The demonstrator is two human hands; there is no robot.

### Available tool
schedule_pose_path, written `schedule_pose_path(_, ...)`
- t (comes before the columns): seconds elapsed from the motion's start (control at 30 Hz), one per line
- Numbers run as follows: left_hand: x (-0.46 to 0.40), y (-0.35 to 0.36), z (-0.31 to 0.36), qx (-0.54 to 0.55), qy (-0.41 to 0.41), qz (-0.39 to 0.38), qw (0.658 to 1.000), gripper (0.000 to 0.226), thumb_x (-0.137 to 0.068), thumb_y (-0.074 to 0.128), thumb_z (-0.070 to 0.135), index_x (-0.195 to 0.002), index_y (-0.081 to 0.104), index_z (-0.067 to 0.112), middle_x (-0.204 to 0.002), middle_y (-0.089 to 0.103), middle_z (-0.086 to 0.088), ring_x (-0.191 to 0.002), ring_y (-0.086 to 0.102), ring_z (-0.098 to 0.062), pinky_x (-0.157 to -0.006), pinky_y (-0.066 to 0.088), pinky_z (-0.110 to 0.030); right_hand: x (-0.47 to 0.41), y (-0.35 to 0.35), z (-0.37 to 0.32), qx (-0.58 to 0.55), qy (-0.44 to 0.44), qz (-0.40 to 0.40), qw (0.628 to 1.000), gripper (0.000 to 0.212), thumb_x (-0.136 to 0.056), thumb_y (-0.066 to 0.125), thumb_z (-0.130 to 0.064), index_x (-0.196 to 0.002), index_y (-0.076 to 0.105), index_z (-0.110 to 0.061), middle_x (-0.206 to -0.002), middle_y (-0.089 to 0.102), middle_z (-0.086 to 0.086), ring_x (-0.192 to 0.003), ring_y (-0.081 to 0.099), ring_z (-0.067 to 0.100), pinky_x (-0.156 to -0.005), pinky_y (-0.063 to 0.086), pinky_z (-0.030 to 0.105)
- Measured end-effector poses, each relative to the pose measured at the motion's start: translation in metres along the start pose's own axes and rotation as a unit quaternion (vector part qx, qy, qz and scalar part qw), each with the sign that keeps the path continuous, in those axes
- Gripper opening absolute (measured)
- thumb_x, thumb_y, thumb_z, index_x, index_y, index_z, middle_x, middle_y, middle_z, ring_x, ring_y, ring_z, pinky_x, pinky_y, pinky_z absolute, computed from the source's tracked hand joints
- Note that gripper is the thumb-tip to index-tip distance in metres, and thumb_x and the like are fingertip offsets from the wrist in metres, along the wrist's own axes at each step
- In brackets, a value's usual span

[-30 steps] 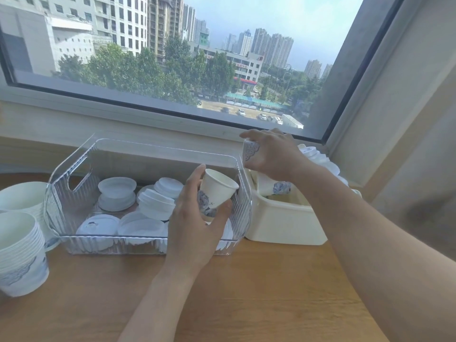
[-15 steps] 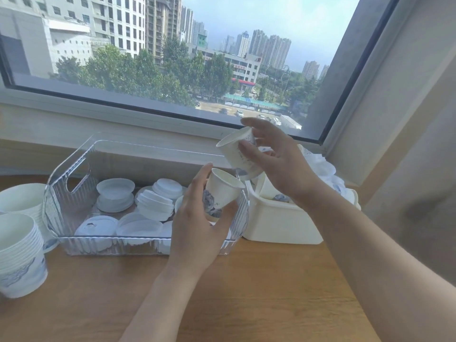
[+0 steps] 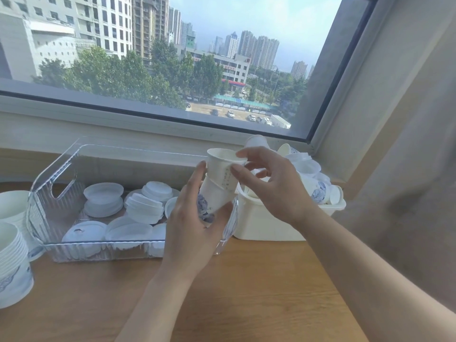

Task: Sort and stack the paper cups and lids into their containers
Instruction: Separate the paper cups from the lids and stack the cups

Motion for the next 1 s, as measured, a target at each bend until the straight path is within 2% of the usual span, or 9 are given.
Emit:
schedule_pose_path(0.03, 0.0, 0.0, 0.0, 0.002, 0.0, 0.0, 1.0, 0.083, -0.092, 0.075, 0.052, -0.159, 0.025, 0.056, -0.142, 0.056, 0.022, -0.123, 0.061, -0.01, -0.086, 0.059, -0.028, 0.002, 0.001, 0.002, 0.002, 0.002, -0.004, 1.0, 0.03, -0.093, 0.074, -0.046, -0.118, 0.071, -0.029, -0.109, 0.073, -0.016, -0.102, 0.069, 0.001, -0.09, 0.053, 0.024)
schedule_pose_path(0.13, 0.0, 0.0, 0.001, 0.006, 0.005, 0.005, 1.0, 0.083, -0.091, 0.073, 0.056, -0.16, 0.025, 0.054, -0.141, 0.057, 0.026, -0.124, 0.06, -0.006, -0.086, 0.052, -0.015, 0.006, 0.003, 0.007, 0.031, -0.005, -0.031, 0.999, 0.031, -0.092, 0.074, -0.051, -0.118, 0.071, -0.034, -0.108, 0.073, -0.021, -0.105, 0.067, -0.001, -0.086, 0.047, 0.012)
schedule_pose_path(0.23, 0.001, -0.002, 0.0, 0.012, 0.0, 0.012, 1.0, 0.083, -0.091, 0.073, 0.057, -0.159, 0.025, 0.057, -0.137, 0.061, 0.018, -0.121, 0.061, -0.007, -0.087, 0.053, -0.024, 0.007, -0.003, 0.009, 0.073, -0.023, -0.046, 0.996, 0.041, -0.088, 0.073, -0.058, -0.122, 0.069, -0.036, -0.114, 0.071, -0.024, -0.111, 0.064, -0.001, -0.088, 0.042, 0.007)
schedule_pose_path(0.3, 0.0, -0.003, -0.001, 0.009, -0.005, 0.01, 1.0, 0.081, -0.093, 0.073, 0.058, -0.16, 0.026, 0.056, -0.133, 0.058, 0.026, -0.117, 0.059, -0.004, -0.088, 0.053, -0.024, 0.005, -0.013, 0.01, 0.109, -0.037, -0.042, 0.992, 0.049, -0.083, 0.072, -0.063, -0.124, 0.067, -0.036, -0.117, 0.069, -0.025, -0.114, 0.06, -0.003, -0.091, 0.04, 0.006)
schedule_pose_path(0.37, 0.0, -0.002, -0.002, -0.001, -0.002, 0.005, 1.0, 0.078, -0.092, 0.07, 0.06, -0.158, 0.029, 0.055, -0.126, 0.053, 0.037, -0.113, 0.056, 0.001, -0.087, 0.05, -0.019, 0.001, -0.023, 0.011, 0.173, -0.051, -0.035, 0.983, 0.052, -0.083, 0.077, -0.058, -0.128, 0.065, -0.036, -0.119, 0.067, -0.025, -0.115, 0.057, -0.002, -0.096, 0.042, 0.013)
schedule_pose_path(0.47, 0.0, -0.002, -0.002, -0.005, -0.002, 0.002, 1.0, 0.068, -0.091, 0.069, 0.061, -0.151, 0.036, 0.057, -0.125, 0.051, 0.043, -0.115, 0.054, 0.006, -0.086, 0.051, -0.021, -0.005, -0.027, 0.016, 0.293, -0.055, -0.065, 0.952, 0.059, -0.086, 0.081, -0.047, -0.14, 0.06, -0.035, -0.131, 0.066, -0.015, -0.127, 0.052, 0.012, -0.109, 0.039, 0.041)
schedule_pose_path(0.6, 0.001, -0.002, -0.004, -0.001, -0.008, 0.006, 1.0, 0.061, -0.09, 0.069, 0.058, -0.144, 0.041, 0.054, -0.122, 0.054, 0.032, -0.109, 0.057, -0.001, -0.081, 0.053, -0.025, -0.009, -0.021, 0.025, 0.371, -0.052, -0.112, 0.92, 0.064, -0.09, 0.077, -0.049, -0.148, 0.054, -0.036, -0.147, 0.06, -0.008, -0.142, 0.042, 0.017, -0.116, 0.028, 0.042)
schedule_pose_path(0.77, 0.0, -0.002, -0.005, -0.008, -0.007, 0.013, 1.0, 0.063, -0.09, 0.072, 0.054, -0.145, 0.043, 0.05, -0.118, 0.056, 0.029, -0.104, 0.057, -0.003, -0.075, 0.049, -0.013, -0.009, -0.017, 0.03, 0.384, -0.064, -0.113, 0.914, 0.044, -0.09, 0.077, -0.047, -0.13, 0.064, -0.034, -0.132, 0.068, -0.007, -0.136, 0.047, 0.019, -0.11, 0.03, 0.041)
schedule_pose_path(1.0, 0.001, 0.001, -0.005, -0.005, -0.012, -0.005, 1.0, 0.075, -0.085, 0.065, 0.067, -0.152, 0.037, 0.05, -0.127, 0.049, 0.044, -0.114, 0.056, 0.002, -0.084, 0.059, -0.03, -0.01, -0.018, 0.027, 0.374, -0.091, -0.083, 0.919, 0.034, -0.083, 0.083, -0.045, -0.101, 0.059, -0.029, -0.102, 0.056, -0.015, -0.103, 0.046, 0.013, -0.098, 0.036, 0.04)
Point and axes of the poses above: each hand's wrist, its own x-axis away from the middle knuckle, its own y-axis out of the palm, z = x × y, the point moved 6 cm from there along -x, towards the middle knuckle
